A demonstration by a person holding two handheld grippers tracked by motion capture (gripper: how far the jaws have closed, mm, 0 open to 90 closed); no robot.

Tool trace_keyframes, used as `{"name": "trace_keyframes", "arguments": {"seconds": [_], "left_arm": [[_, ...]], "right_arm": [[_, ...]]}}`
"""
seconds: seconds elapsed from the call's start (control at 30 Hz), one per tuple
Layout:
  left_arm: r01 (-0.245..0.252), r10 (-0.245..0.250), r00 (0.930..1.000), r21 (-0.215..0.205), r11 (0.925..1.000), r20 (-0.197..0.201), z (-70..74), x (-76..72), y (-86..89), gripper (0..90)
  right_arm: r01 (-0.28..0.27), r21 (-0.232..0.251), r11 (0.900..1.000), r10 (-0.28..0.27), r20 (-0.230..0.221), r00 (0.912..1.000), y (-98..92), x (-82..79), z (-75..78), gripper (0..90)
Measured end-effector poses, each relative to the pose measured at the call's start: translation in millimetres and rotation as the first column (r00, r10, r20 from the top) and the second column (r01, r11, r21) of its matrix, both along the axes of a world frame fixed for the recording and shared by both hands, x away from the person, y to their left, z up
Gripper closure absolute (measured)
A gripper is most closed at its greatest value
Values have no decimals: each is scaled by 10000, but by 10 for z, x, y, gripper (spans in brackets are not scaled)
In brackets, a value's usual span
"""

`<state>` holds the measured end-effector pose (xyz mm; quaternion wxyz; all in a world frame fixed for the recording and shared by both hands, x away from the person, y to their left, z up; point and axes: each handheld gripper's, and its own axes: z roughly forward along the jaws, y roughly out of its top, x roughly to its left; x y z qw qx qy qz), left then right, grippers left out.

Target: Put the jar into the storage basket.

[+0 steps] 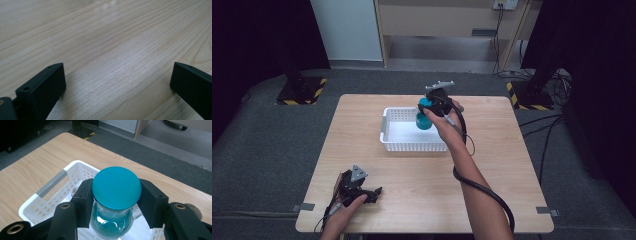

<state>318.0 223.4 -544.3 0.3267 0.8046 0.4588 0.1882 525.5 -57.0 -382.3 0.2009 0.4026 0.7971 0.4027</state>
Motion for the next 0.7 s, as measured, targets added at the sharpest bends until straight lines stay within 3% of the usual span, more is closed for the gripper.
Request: {"name": "trace_keyframes", "arguments": {"seconds": [0.7], "left_arm": [[-6, 6, 10000, -5, 10000, -1, 0, -1, 0, 0]], "right_arm": [[156, -73, 9999, -158, -289, 9995, 67, 62, -200, 483]]}}
